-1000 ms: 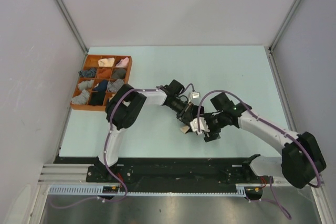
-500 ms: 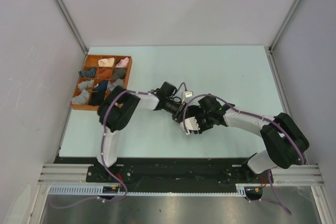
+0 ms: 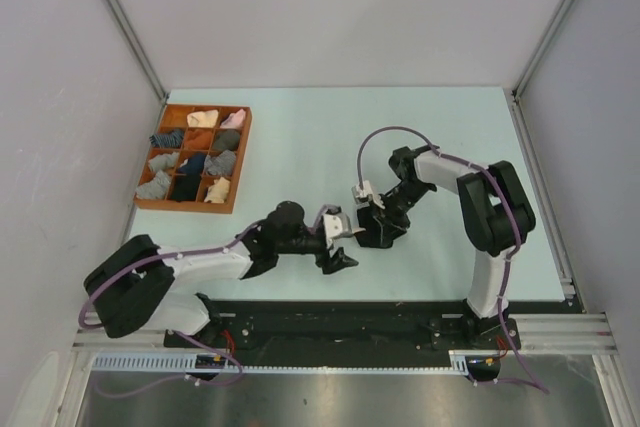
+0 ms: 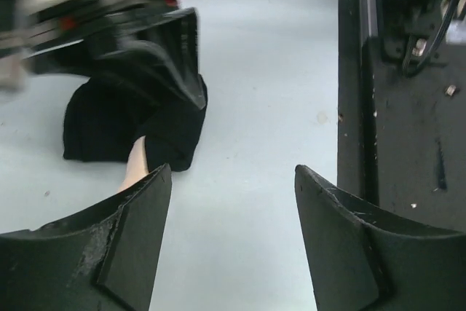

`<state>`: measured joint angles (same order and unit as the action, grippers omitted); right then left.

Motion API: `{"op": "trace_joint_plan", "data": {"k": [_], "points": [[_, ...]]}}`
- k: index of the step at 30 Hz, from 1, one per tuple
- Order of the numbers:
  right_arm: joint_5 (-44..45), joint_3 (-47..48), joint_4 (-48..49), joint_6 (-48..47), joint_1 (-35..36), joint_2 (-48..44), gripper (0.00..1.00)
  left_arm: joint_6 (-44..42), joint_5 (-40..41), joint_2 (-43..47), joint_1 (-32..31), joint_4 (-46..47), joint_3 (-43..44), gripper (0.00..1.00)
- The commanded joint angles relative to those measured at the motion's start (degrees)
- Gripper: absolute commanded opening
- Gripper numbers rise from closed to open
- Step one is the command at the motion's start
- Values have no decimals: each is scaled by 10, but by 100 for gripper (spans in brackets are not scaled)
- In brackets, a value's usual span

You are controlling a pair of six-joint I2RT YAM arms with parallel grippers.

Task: Roll the underwear
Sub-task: Roll the underwear to the center of the board.

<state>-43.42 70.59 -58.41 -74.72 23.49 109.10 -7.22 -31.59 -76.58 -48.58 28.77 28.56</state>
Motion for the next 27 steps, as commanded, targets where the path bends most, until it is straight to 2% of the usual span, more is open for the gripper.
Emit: {"op": "trace_joint_plan", "data": {"k": [1,5,9,13,15,16,18,19,20,22,27], "points": [[-64,30,-125,13,-17,46,25,-154,138,-50,-63,-81,61,73],[-62,40,-128,28,-28,77,26,-206,195,-131,-106,-135,135,74],[-61,45,-129,32,-35,86,26,-238,233,-202,-127,-172,196,76],[-59,45,-128,32,-38,89,27,-254,257,-249,-134,-189,236,74],[-61,45,-128,32,-40,91,28,-256,247,-273,-135,-220,259,62],[-61,45,-124,35,-41,90,31,-256,235,-282,-134,-237,272,46],[-64,45,-124,36,-47,79,33,-247,221,-309,-131,-299,307,28],[-64,45,-120,38,-50,69,36,-241,199,-314,-125,-315,315,16],[-67,45,-117,42,-56,60,38,-233,181,-321,-121,-335,319,10],[-69,45,-104,47,-79,18,43,-199,146,-324,-97,-354,327,4],[-59,34,-72,37,-123,-81,49,-110,-81,-391,-18,-463,386,1]]}}
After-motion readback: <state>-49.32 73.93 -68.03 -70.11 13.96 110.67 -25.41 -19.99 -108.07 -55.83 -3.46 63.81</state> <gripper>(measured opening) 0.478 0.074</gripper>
